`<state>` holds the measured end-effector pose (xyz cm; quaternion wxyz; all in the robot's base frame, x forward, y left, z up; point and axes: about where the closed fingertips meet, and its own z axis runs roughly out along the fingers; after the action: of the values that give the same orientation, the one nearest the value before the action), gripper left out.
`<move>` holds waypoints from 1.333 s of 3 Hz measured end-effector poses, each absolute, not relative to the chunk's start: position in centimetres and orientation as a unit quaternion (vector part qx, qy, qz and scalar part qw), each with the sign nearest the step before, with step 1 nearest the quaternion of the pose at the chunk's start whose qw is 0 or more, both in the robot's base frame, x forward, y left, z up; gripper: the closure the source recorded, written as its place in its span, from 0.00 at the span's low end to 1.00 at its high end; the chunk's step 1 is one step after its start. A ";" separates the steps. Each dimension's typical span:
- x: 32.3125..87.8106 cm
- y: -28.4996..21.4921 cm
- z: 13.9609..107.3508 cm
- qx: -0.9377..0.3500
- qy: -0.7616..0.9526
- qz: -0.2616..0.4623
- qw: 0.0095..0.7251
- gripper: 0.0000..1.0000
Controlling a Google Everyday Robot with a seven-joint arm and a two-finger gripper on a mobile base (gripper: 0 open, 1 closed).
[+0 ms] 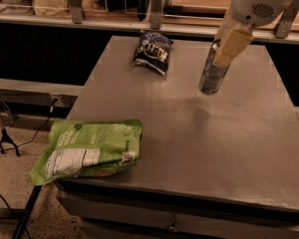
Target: Move redbull can near blue chip bag
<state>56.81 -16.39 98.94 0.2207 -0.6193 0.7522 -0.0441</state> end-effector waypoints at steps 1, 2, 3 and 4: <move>61.4 -15.1 100.3 -0.620 0.749 -0.056 0.229 1.00; 65.0 -13.6 100.4 -0.621 0.747 -0.055 0.232 1.00; 67.6 -12.0 99.3 -0.623 0.747 -0.044 0.231 1.00; 69.3 -10.7 97.9 -0.629 0.744 -0.040 0.222 1.00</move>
Offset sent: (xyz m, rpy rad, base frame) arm 0.1284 0.0420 0.0205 -0.0034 -0.0306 0.0055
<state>69.28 -10.70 97.94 0.2221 -0.6293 0.7437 -0.0399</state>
